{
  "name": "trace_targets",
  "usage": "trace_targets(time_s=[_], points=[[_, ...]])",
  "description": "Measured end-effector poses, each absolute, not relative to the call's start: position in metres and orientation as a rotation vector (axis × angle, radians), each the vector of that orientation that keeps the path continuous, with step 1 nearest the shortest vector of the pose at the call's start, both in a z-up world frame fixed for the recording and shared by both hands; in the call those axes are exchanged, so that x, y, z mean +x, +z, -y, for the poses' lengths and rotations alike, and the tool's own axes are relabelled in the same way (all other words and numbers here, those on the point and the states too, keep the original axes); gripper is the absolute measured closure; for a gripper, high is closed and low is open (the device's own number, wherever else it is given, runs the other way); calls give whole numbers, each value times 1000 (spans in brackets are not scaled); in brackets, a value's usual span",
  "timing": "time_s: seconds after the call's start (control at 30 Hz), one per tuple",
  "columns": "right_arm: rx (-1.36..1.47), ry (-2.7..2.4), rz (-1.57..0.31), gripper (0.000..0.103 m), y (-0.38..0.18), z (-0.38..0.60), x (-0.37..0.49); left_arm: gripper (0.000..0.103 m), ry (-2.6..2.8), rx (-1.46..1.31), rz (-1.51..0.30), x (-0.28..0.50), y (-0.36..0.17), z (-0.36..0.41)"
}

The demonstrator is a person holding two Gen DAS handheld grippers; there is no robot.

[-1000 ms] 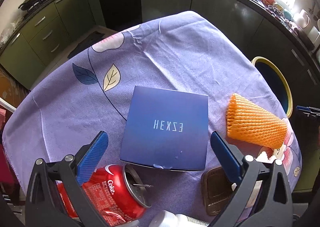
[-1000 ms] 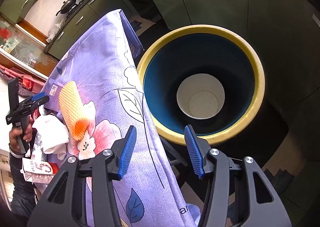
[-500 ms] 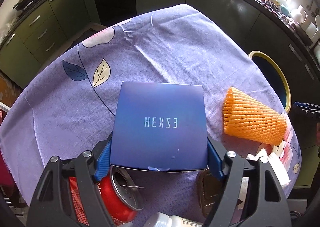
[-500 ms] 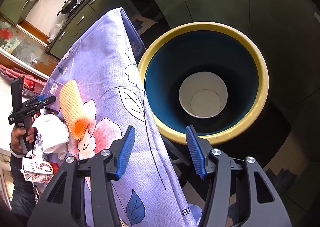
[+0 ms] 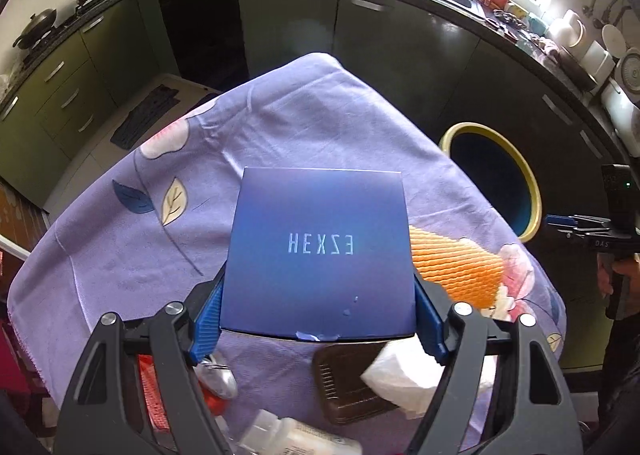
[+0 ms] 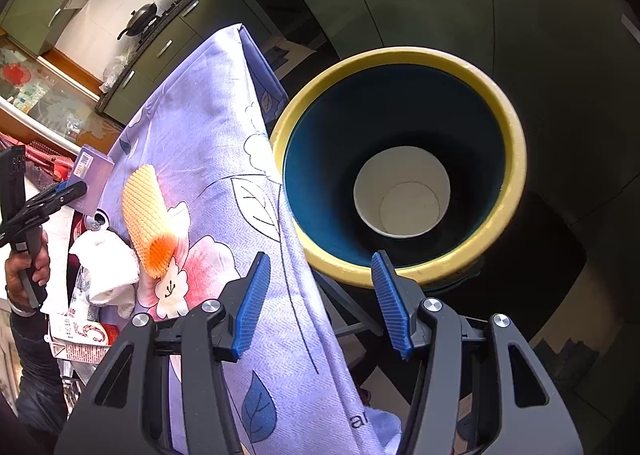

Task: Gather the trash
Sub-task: 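Carry the blue box over the bin and open the left gripper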

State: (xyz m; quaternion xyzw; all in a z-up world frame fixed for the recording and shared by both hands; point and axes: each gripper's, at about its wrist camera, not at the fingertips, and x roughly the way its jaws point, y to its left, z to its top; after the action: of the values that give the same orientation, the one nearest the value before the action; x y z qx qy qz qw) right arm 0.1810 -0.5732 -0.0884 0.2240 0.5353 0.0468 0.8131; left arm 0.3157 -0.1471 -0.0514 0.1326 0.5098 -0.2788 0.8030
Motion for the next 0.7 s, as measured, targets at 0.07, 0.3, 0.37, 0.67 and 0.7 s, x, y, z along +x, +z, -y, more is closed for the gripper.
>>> trace_targets(time_s=[0.07, 0.3, 0.37, 0.67, 0.7], points=[[485, 91, -1126, 50, -86, 581, 175, 29, -650, 292, -1093, 307, -45, 172], [517, 48, -1063, 50, -75, 619, 144, 29, -841, 387, -1101, 277, -42, 285], [528, 38, -1050, 50, -75, 629, 134, 29, -878, 421, -1106, 272, -49, 320], [577, -17, -1014, 50, -76, 667, 92, 28, -933, 554, -1145, 268, -105, 443], [580, -22, -1011, 50, -76, 670, 89, 28, -920, 566, -1150, 269, -112, 451]])
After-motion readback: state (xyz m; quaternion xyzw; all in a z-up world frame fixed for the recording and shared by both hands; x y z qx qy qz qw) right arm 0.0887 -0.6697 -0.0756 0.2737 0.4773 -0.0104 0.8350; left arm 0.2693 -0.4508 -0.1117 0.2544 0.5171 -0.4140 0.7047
